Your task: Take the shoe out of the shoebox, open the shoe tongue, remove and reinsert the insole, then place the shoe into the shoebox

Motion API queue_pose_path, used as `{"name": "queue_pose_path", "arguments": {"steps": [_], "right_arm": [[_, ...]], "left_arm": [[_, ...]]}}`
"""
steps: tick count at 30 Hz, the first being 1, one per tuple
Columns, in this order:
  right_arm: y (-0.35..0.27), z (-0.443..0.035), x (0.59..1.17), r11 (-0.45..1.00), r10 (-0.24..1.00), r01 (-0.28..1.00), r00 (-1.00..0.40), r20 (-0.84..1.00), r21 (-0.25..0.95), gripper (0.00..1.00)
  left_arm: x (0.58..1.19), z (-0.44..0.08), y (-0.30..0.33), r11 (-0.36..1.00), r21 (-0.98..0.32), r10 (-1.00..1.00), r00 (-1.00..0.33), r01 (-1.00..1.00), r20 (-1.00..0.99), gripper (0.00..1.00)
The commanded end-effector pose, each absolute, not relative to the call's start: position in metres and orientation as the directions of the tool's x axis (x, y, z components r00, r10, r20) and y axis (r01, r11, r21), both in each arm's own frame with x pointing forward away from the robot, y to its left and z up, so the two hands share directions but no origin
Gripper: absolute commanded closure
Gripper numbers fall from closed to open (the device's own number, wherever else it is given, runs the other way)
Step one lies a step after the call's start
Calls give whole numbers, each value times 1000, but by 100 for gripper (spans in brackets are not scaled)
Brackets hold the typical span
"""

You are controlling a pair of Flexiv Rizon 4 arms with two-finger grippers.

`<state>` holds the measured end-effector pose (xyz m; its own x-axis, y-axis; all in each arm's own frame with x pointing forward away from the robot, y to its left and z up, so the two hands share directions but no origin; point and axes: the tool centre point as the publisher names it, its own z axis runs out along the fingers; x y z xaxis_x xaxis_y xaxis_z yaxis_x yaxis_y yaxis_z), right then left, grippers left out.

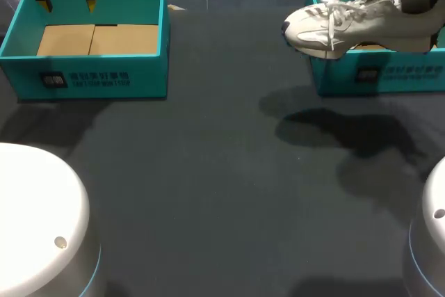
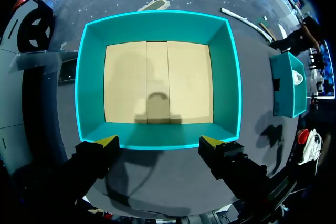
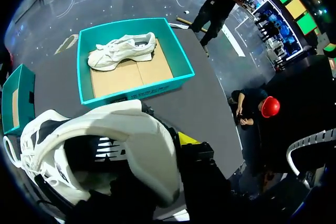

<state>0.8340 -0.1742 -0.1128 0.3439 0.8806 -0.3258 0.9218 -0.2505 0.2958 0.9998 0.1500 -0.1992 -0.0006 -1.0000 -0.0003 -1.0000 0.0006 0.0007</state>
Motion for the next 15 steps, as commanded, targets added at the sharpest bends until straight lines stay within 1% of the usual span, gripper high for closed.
{"name": "queue_pose_path", "arguments": {"steps": [1,5,15], "right_arm": [[-151,-128,799,-211,881,904,340,-328,371,100],[-127,-143,781,-203,909,929,296,-292,310,100],[-127,-143,781,-203,909,929,296,-292,310,100]], "left_arm": [[1000,-199,150,0,1,-1000,0,-1000,0,0],[1000,-199,150,0,1,-1000,0,-1000,0,0],[1000,-199,150,0,1,-1000,0,-1000,0,0]]}}
